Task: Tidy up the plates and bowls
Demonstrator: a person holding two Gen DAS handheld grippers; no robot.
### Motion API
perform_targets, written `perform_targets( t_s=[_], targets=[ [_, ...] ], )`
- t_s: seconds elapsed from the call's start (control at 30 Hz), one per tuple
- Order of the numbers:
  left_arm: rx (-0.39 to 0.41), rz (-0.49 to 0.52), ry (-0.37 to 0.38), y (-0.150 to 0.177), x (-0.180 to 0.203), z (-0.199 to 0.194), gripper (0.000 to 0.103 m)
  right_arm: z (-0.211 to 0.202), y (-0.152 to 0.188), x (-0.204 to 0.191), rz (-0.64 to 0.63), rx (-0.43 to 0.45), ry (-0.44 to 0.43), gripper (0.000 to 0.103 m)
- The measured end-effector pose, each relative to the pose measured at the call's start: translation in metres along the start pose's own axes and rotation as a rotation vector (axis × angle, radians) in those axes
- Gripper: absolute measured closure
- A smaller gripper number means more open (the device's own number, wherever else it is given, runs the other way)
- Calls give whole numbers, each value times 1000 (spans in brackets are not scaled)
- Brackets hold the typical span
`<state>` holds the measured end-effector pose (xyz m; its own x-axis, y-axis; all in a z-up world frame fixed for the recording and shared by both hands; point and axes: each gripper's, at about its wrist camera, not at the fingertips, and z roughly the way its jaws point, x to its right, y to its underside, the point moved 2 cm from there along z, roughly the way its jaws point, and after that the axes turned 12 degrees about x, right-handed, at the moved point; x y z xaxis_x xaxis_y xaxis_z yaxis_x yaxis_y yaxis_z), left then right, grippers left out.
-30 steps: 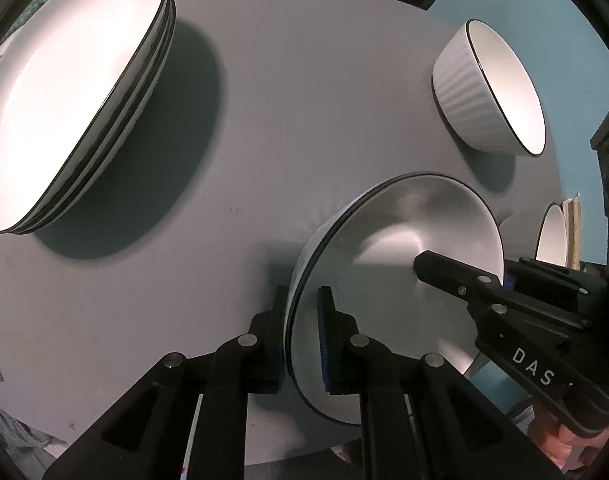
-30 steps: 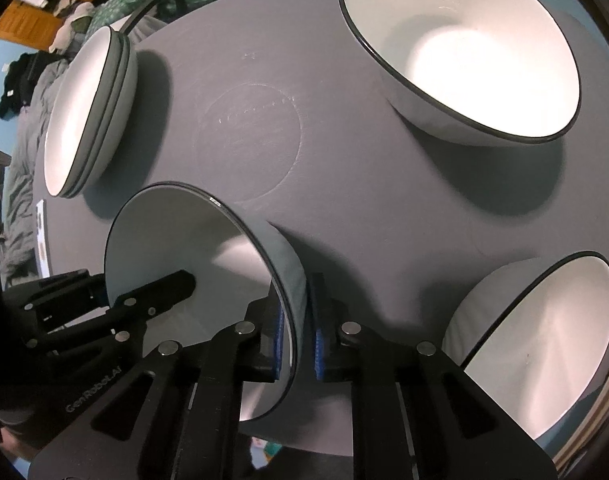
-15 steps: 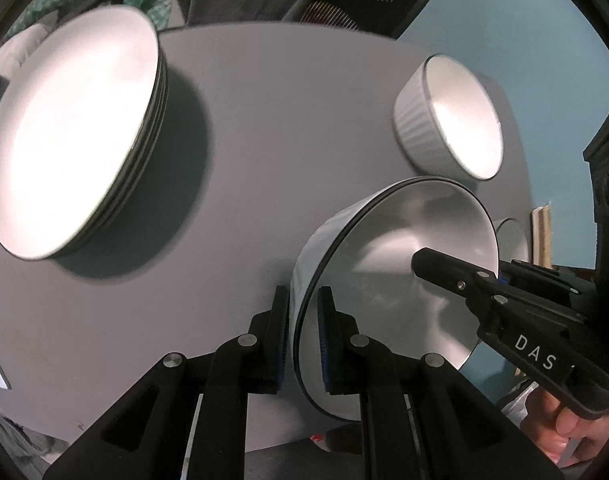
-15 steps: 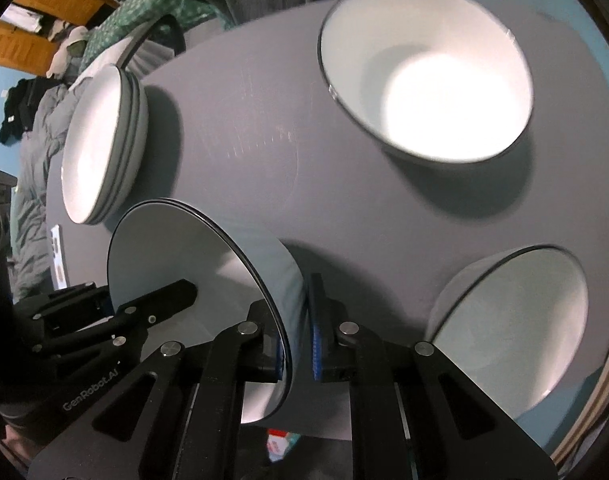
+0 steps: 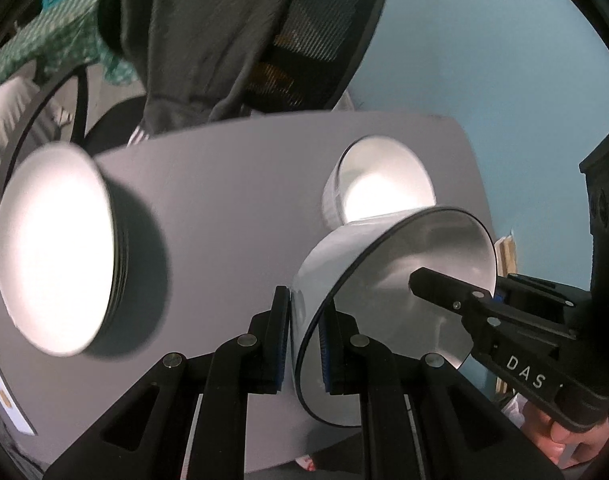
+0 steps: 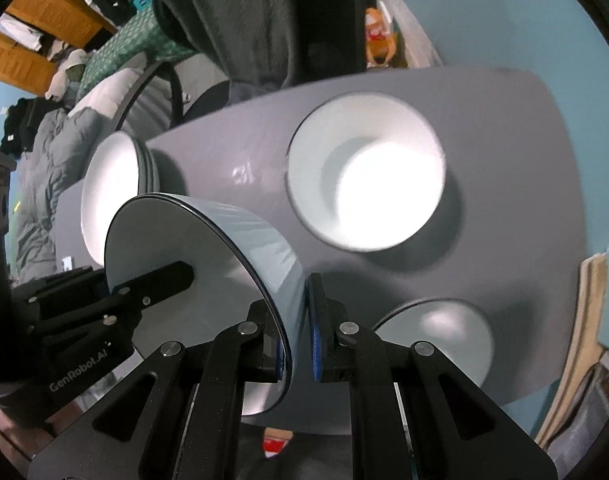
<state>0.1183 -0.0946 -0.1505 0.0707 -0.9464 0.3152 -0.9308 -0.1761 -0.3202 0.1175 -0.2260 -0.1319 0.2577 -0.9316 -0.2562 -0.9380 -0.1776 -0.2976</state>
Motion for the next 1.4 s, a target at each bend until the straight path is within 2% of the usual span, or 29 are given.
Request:
perform_targets(
  t_s=[0.23,0.5,0.77,1.0,1.17,1.4],
  targets=[
    [14,50,-12,-34,25,18,91,-3,-27,24,16,20,19,93],
    [-24,82,-39,-54,41,51,91,9,-51,54,53,6,30,93],
    [-60,77,-68,-61,42,74,91,22,-60,70,62,-27,33,93],
    [-44,90,-96,-69,43,76,91,31,-66,75,62,-44,27,92],
    [-30,97,-89,-71,44,77,90,34,-66,74,41,-52,25,91],
    [-40,109,-100,-73,43,85,89,34,-66,72,30,-62,41,90]
  ],
)
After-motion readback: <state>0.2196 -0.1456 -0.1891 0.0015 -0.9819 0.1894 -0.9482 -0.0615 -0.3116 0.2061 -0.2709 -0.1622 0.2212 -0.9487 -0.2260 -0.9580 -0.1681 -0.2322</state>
